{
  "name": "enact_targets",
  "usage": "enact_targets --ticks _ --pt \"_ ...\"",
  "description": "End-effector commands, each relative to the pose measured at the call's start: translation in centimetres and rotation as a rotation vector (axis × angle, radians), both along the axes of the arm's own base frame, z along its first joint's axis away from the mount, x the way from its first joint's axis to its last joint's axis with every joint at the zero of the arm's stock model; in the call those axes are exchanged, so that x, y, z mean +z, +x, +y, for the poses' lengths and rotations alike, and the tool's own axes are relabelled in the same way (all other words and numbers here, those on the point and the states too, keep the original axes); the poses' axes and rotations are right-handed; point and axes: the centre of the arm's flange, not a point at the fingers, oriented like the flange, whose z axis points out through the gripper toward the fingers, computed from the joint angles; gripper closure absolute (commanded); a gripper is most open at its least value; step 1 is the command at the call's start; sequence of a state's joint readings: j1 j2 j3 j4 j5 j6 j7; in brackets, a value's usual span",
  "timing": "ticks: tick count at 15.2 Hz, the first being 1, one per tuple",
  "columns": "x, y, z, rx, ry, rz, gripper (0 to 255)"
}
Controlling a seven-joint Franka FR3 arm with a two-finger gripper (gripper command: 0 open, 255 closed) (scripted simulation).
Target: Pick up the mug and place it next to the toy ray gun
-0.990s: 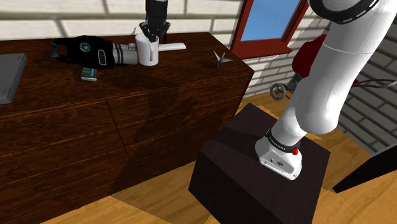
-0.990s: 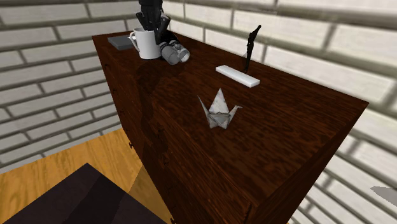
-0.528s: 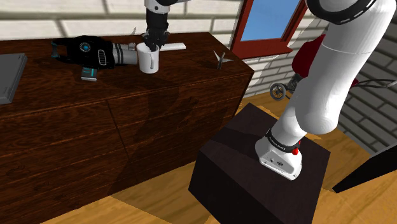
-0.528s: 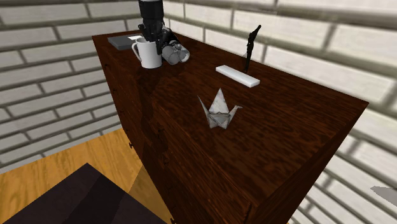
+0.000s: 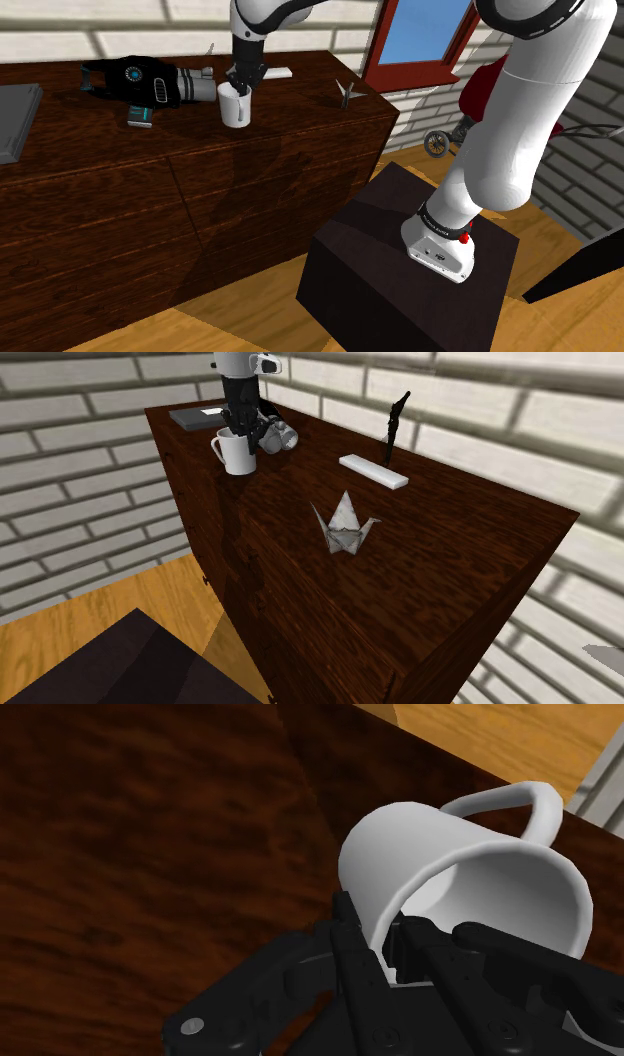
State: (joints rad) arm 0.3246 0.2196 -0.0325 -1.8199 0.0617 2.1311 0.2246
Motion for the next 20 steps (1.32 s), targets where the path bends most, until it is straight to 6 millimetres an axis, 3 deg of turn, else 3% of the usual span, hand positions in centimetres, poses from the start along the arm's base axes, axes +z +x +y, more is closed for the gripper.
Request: enact_targets --ticks 1,7,8,13,17,20 --pt "-0.3 0.0 0.0 0.0 0.0 -0.001 255" --pt "-0.3 0.0 0.0 0.0 0.0 -0.001 255" --pt "-0.3 0.0 0.0 0.0 0.0 -0.001 0" --pt "-0.3 0.0 0.0 0.0 0.0 -0.001 0" --pt "4.6 -0.3 -0.3 0.0 0.0 -0.001 0" --pt "4.6 -0.3 -0.3 0.0 0.0 -0.001 0"
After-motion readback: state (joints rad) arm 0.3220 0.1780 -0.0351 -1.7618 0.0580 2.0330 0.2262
